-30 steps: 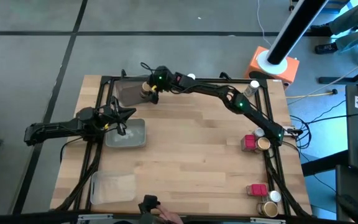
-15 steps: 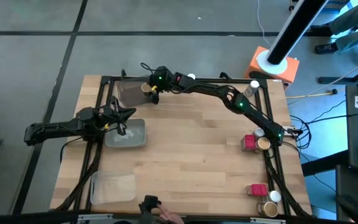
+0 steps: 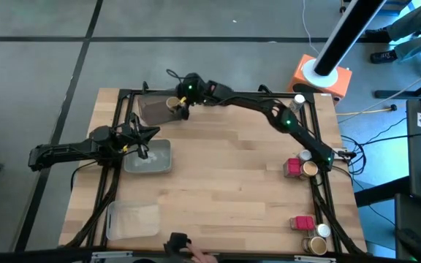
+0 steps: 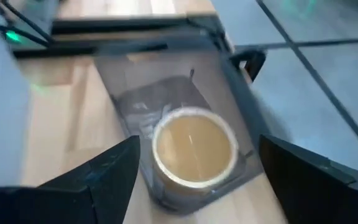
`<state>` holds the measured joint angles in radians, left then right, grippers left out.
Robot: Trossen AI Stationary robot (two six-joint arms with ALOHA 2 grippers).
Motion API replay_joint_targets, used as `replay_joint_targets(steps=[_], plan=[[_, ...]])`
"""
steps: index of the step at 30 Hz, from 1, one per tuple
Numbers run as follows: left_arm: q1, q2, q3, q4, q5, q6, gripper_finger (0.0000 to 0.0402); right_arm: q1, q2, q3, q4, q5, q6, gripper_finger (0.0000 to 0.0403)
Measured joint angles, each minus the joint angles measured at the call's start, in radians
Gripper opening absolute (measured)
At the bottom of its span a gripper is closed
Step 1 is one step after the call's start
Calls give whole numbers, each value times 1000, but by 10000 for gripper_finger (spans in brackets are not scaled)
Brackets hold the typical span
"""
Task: Sort spices by type
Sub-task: Put the top left red seasoning can into the gray bin
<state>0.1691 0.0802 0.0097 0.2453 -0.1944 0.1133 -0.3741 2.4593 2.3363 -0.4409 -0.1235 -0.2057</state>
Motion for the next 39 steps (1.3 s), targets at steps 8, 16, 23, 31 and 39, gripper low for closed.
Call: replay_joint_targets(steps=[8,16,23,31,39], plan=[[3,0,0,34,0,52,15,19,-216,-1,-362,0,-61,326],[3,0,0,46,-1,81,21,50,-400,-1,-664,1,-54,326],[3,32,0,52,-4,79,126,102,-445,0,-826,50,16,326],[4,164,57,58,-73,123,242,147,-443,0,-916,174,53,326],[18,453,257,71,-199,129,265,152,-517,-59,-947,219,87,326]])
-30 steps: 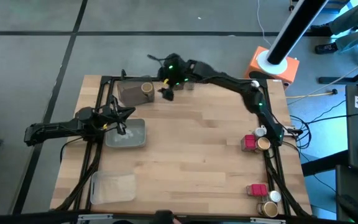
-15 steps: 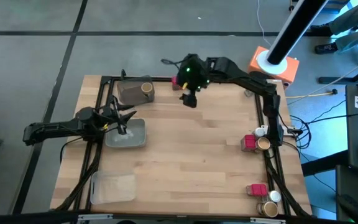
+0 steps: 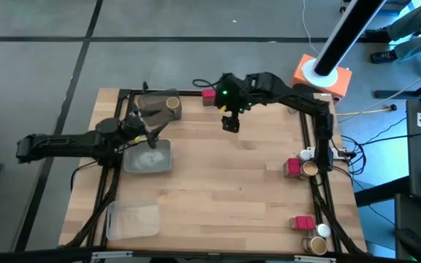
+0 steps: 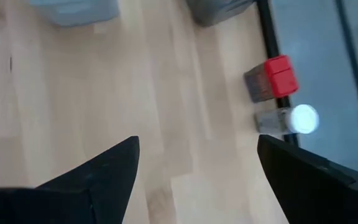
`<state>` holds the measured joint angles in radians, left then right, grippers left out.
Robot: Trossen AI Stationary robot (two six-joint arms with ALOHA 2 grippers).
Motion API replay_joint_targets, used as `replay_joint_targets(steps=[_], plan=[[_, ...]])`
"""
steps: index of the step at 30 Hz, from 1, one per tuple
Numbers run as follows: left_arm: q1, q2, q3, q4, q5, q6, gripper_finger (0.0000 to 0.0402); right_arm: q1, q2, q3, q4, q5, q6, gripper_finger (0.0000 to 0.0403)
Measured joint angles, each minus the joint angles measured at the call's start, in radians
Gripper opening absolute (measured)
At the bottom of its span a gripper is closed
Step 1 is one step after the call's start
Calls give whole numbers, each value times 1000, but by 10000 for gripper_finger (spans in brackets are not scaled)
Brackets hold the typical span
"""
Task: Sort spices by type
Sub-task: Put the top left red seasoning can into the gray bin
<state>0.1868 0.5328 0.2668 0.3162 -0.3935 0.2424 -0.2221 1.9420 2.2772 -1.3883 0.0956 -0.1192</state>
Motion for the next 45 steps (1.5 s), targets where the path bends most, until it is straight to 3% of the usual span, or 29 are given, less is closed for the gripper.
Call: replay_joint_targets(steps=[6,17,24,35,45], plan=[[44,232,155,19,4,-18,265,-3,-113,-200,139,35,-7,326],[135,619,428,-78,13,-26,265,-66,-434,-794,565,27,-10,326],[222,840,672,-314,173,-25,265,-73,-563,-1098,812,24,41,326],[330,1131,1036,-624,273,111,265,-72,-582,-1442,1177,-40,206,326],[430,1278,1152,-630,346,158,265,-72,-582,-1608,1495,-44,222,326]])
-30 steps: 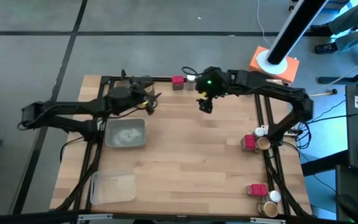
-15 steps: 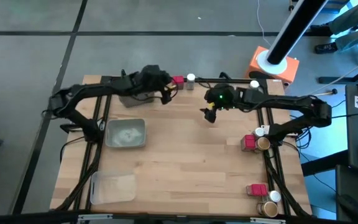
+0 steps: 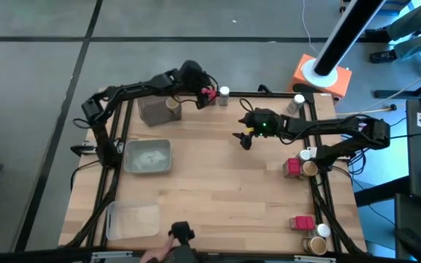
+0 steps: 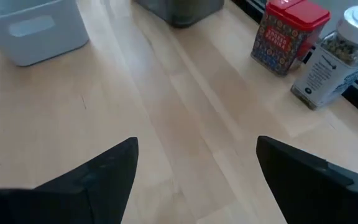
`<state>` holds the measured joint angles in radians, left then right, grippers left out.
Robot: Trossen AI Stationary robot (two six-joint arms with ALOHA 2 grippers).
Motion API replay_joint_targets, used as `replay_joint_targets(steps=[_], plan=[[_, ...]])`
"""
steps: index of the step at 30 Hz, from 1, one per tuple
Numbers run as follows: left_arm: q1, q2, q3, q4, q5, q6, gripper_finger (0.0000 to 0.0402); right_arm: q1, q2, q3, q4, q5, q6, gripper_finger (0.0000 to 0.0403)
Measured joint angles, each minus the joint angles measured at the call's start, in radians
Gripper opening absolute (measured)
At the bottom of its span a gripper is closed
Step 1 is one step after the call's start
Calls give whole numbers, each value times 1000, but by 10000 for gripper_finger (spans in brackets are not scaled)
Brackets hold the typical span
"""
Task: Sort spices by type
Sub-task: Put the top left red seasoning can into the gray bin
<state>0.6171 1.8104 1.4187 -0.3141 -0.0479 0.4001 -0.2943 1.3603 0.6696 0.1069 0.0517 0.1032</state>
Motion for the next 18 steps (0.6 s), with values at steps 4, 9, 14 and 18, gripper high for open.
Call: replay_joint_targets(steps=[4,9,14,18], plan=[[37,40,3,19,92,8,265,-1,0,-4,8,11,-6,326],[72,83,3,75,147,4,265,-1,0,-4,7,45,-35,326],[95,127,3,99,204,5,265,-1,0,-4,5,45,-60,326],[100,165,3,127,206,27,265,-1,0,-4,4,45,-81,326]])
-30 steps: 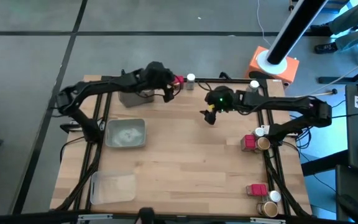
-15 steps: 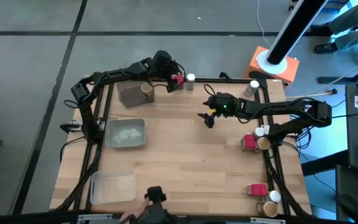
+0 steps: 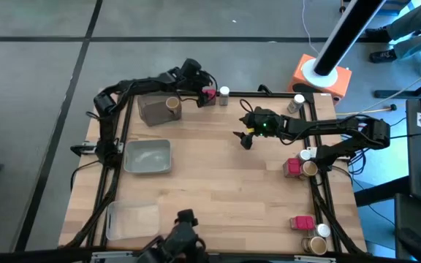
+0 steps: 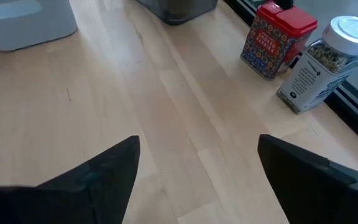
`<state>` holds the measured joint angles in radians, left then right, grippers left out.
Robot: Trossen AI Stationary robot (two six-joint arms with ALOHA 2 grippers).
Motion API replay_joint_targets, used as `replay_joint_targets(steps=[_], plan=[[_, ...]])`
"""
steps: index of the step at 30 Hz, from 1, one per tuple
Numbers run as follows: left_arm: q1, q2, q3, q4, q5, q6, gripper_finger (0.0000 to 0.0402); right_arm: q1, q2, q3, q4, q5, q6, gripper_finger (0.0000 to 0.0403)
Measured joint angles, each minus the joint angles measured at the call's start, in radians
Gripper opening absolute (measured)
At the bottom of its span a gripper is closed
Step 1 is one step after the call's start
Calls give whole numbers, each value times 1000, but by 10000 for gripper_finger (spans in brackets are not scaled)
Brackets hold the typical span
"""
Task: Sort spices by type
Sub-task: Put the top left red seasoning can into the gray bin
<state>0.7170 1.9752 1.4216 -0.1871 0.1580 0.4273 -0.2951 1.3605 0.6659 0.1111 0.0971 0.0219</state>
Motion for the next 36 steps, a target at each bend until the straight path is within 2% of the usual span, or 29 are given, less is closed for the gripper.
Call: replay_joint_targets(steps=[11,25,28,33,36], plan=[[-1,7,-2,23,-4,-5,265,0,0,0,1,1,-8,326],[3,118,-4,19,-23,-5,264,0,0,0,-6,-2,-3,326],[2,119,-6,20,-22,3,249,0,0,0,-6,-2,-3,326],[-2,112,-6,24,-21,22,193,0,0,0,-4,-3,-3,326],[-7,112,-6,24,-22,27,192,0,0,0,-5,-3,-1,326]])
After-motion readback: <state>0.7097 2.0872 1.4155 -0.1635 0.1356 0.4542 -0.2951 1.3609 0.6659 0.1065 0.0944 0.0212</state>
